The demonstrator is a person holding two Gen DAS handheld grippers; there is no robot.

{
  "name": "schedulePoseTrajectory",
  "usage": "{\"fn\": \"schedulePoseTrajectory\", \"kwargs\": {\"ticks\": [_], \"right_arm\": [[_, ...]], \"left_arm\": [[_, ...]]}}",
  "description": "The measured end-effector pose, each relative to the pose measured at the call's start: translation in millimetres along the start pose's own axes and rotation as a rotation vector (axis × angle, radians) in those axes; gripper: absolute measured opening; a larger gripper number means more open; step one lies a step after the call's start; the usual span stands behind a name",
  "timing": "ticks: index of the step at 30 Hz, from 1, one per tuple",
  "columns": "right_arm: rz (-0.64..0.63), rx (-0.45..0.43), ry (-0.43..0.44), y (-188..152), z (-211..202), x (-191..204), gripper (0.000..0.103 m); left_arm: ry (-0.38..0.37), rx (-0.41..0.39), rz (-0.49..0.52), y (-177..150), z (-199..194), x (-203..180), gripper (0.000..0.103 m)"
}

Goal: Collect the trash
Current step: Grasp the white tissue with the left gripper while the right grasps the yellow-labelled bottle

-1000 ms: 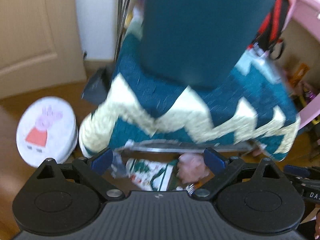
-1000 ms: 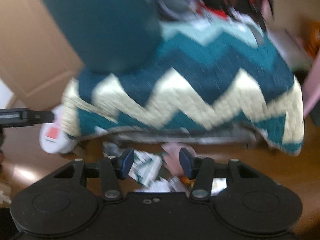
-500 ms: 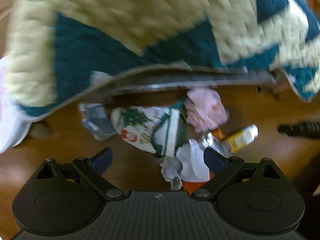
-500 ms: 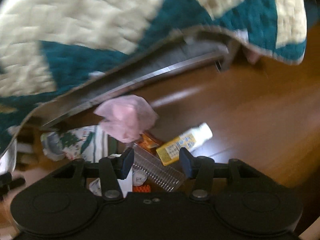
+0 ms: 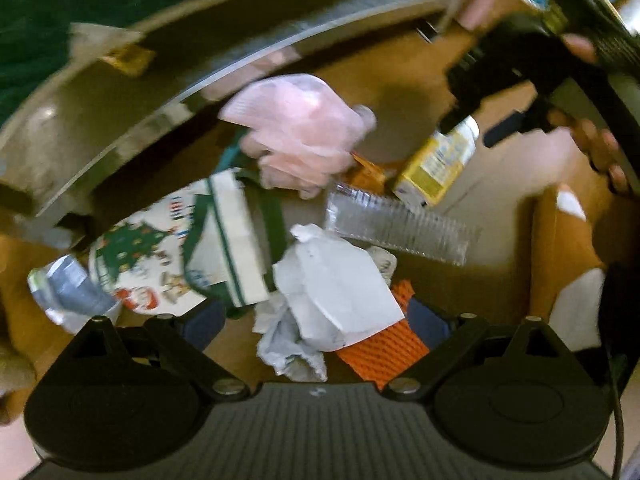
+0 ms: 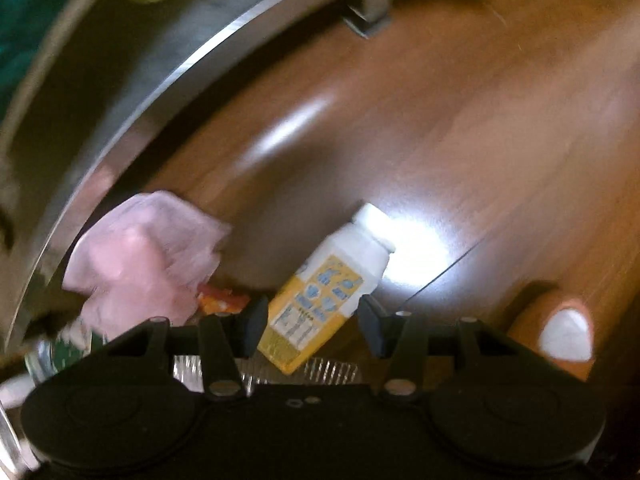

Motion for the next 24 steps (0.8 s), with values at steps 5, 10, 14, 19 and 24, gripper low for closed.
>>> {"fn": "schedulePoseTrajectory", "kwargs": {"ticks": [5, 10, 14, 19, 24], "right_arm": [[0.077, 0.006, -0.025, 5.4, 21.3, -12.6, 0.051], [0.134, -0.046, 0.002, 10.3, 28.6, -16.2, 0.054], [0.126, -0.055, 0.004, 15.0, 37.1, -14.0, 0.057], [0.074, -0.029, -0.021, 18.3, 50.7, -8.3, 0.058], [0.010, -0.005, -0.038, 19.2, 56.8, 0.6, 0.057]], "left_arm": [[-0.004, 0.007, 0.052, -1.2, 21.8, -19.6, 0.098], [-0.013, 0.026, 0.082, -5.0, 40.8, -35.4, 0.097], [-0.014, 0.033, 0.069, -4.9, 53.1, -36.7, 0.093], [-0.007, 0.049, 0.050, -2.2, 67.3, -36.1, 0.072], [-0.010, 0.086, 0.025, -1.0, 83.9, -33.2, 0.044]]}}
Point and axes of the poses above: each gripper's, at about its wrist camera, not at the fingertips, and z roughly the way its jaws point, x to its left, y to its top, the point moved 5 cm from there along z, roughly the way its jaws point, and after that the axes turned 12 degrees about y, right-handed, at the moved point
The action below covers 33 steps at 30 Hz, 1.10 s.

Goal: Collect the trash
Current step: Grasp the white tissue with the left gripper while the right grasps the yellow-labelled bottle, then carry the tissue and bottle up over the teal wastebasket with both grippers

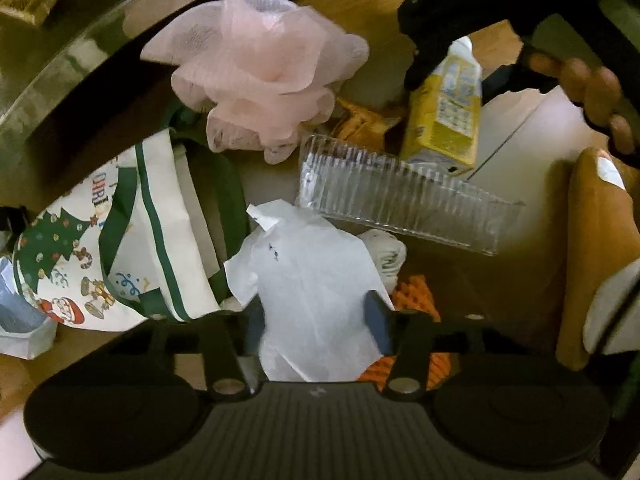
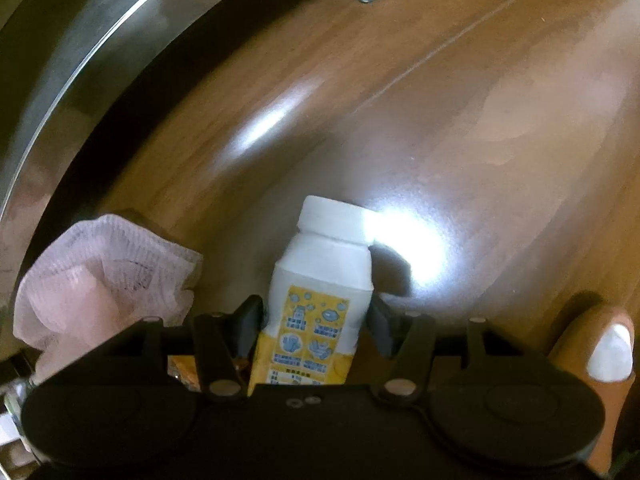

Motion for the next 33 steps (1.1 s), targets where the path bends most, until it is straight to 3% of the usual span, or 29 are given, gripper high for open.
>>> {"fn": "schedulePoseTrajectory", "kwargs": {"ticks": [5, 10, 15, 20, 26, 33], "right_arm": [[-0.057, 0.011, -0.025, -0.7, -0.2, 4.2, 0.055], [-0.111, -0.003, -0.027, -4.9, -6.8, 6.6, 0.054], [-0.214, -0.033, -0.040, -13.1, -26.6, 18.3, 0.054], [-0.272, -0.064, -0.029, -20.9, -68.7, 29.9, 0.054], [-0.336, -0.101, 0.031, -38.1, -136.9, 48.9, 0.054], [-0.554, -0.153, 0.141, -75.0, -233.2, 94.7, 0.054]], "left_arm": [[-0.028, 0.019, -0.063, 1.6, 6.3, 9.8, 0.015], [-0.081, 0.061, -0.158, -1.5, 8.9, 21.6, 0.005], [-0.114, 0.062, -0.202, -3.8, -5.6, 35.8, 0.005], [-0.132, 0.024, -0.237, -6.4, -46.2, 54.1, 0.004], [-0.124, -0.037, -0.267, -5.9, -111.9, 74.0, 0.004], [-0.110, -0.137, -0.312, -9.6, -208.8, 95.2, 0.005]]}}
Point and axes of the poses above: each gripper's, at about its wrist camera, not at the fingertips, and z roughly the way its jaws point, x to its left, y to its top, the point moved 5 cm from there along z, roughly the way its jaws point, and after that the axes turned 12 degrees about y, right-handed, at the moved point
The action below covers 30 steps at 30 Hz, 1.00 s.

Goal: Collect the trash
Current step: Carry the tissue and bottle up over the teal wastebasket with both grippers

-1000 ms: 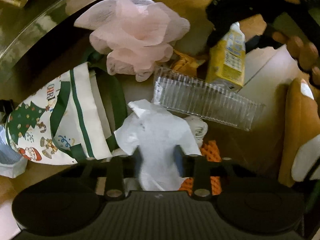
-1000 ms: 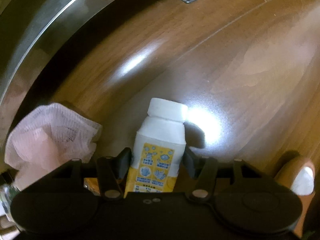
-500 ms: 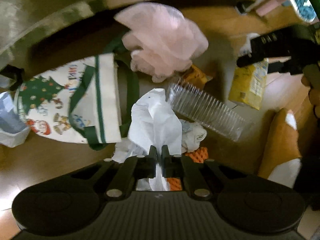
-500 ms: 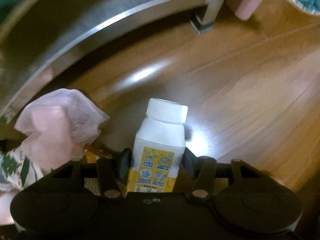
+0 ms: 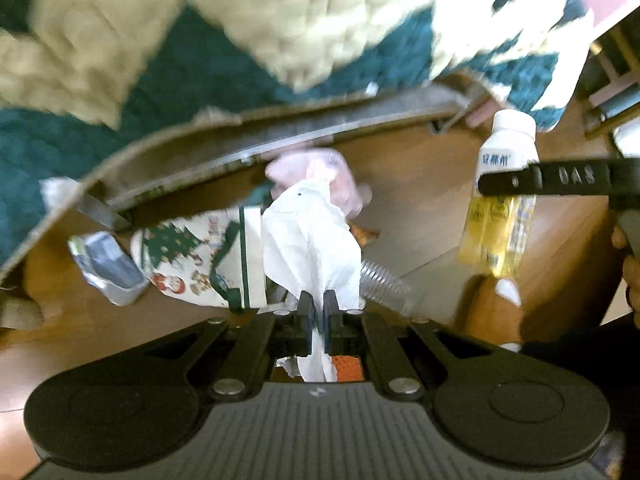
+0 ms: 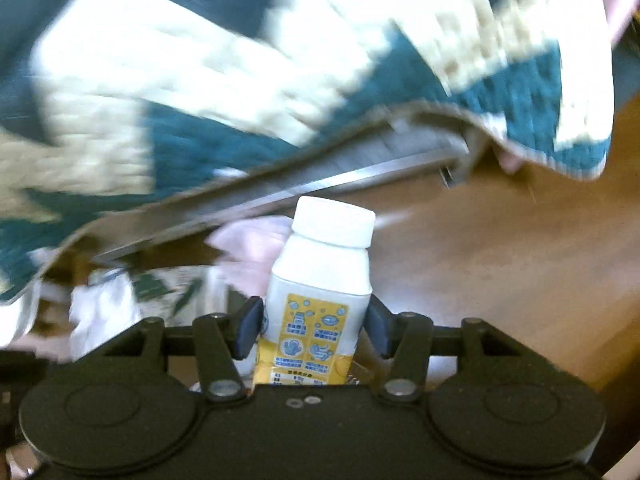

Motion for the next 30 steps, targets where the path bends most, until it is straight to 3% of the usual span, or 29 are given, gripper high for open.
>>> {"fn": "schedulePoseTrajectory", "kwargs": {"ticks": [6, 20, 30], "right_arm": [[-0.189, -0.064, 0.074, 2.5, -73.1, 50.0, 0.054], [-0.462, -0.315, 0.163, -3.0, -243.0, 143.1, 0.054], [-0.597, -0.514, 0.162, 42.3, -337.5, 201.1, 0.054]], "left_arm": [[0.028, -0.096, -0.017, 7.1, -73.7, -1.1, 0.005], [0.077, -0.445, -0.153, -2.0, -257.8, 4.1, 0.005], [0.139, -0.679, -0.207, 22.3, -372.3, 15.2, 0.005]]}}
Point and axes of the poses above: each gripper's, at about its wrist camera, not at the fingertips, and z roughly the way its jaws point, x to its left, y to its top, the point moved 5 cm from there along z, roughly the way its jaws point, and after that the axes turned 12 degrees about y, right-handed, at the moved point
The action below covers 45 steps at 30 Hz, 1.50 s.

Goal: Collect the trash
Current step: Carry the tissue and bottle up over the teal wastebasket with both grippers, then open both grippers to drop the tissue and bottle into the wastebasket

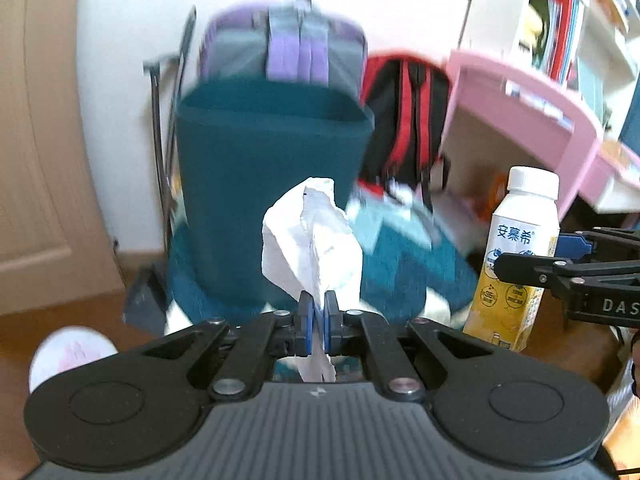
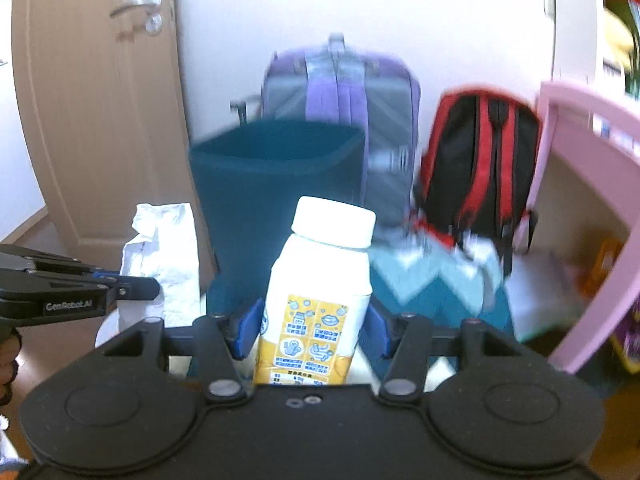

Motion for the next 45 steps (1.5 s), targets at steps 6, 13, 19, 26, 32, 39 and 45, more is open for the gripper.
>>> {"fn": "schedulePoseTrajectory", "kwargs": {"ticks": [6, 13, 19, 26, 32, 39, 45], "right_arm": [[-0.090, -0.089, -0.013, 69.5, 1.2, 8.9, 0.054], [-0.124, -0.173, -0.015, 140.0, 28.2, 12.2, 0.054], [-0.140, -0.174, -0.017, 165.8, 73.5, 11.0, 0.054], [-0.136, -0.122, -0.007, 161.3, 133.2, 5.6, 0.053], [-0.172, -0.063, -0.004, 148.5, 170.6, 5.9, 0.047], [-0.132, -0.010, 0.008, 131.8, 191.0, -11.2, 0.049], [-0.116, 0.004, 0.015, 118.4, 191.6, -23.2, 0.050]], "left_arm": [[0.049, -0.090, 0.003, 62.3, -13.1, 9.2, 0.005], [0.096, -0.159, 0.017, 131.7, -6.4, 18.8, 0.005], [0.141, -0.167, 0.037, 172.0, 23.4, 17.0, 0.005], [0.168, -0.127, 0.019, 187.5, 72.7, 19.3, 0.005], [0.187, -0.055, 0.025, 177.0, 119.8, 20.8, 0.005], [0.181, 0.042, 0.048, 159.3, 161.7, 22.9, 0.005], [0.180, 0.097, 0.043, 150.1, 180.1, 23.6, 0.006]]}}
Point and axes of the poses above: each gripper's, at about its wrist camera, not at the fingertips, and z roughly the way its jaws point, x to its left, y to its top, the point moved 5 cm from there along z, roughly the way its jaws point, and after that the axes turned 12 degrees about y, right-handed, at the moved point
